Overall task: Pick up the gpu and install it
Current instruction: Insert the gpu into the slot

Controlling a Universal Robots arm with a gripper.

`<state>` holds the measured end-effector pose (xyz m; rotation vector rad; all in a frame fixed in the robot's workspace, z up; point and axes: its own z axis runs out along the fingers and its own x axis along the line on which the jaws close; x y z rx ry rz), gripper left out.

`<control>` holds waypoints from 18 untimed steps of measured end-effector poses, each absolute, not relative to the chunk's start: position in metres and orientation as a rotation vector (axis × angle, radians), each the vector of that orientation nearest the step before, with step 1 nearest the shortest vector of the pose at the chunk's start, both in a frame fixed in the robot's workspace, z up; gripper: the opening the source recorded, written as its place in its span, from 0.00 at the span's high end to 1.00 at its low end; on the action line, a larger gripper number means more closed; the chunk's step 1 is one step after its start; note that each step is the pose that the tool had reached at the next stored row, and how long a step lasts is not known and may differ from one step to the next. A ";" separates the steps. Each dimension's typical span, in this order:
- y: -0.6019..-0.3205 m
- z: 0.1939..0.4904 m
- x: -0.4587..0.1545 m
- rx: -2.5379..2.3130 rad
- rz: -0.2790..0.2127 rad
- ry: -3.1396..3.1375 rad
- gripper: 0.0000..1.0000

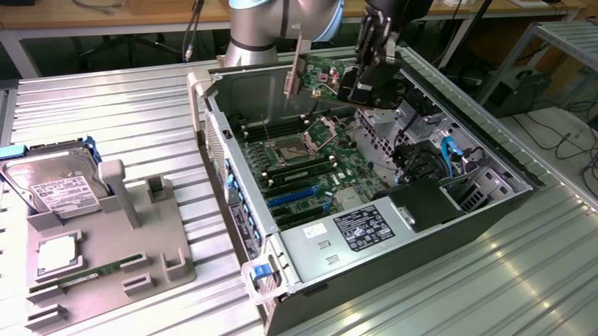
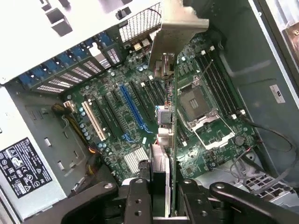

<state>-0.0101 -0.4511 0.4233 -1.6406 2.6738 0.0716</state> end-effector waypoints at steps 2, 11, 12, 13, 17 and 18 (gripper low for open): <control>-0.451 0.423 -0.010 -1.744 0.072 2.609 0.72; -0.451 0.423 -0.010 -1.935 0.072 2.476 0.72; -0.451 0.423 -0.010 -1.948 0.072 2.466 0.72; -0.451 0.423 -0.010 -1.961 0.072 2.456 0.72; -0.452 0.423 -0.010 -2.008 0.071 2.418 0.72; -0.452 0.423 -0.010 -2.015 0.069 2.410 0.72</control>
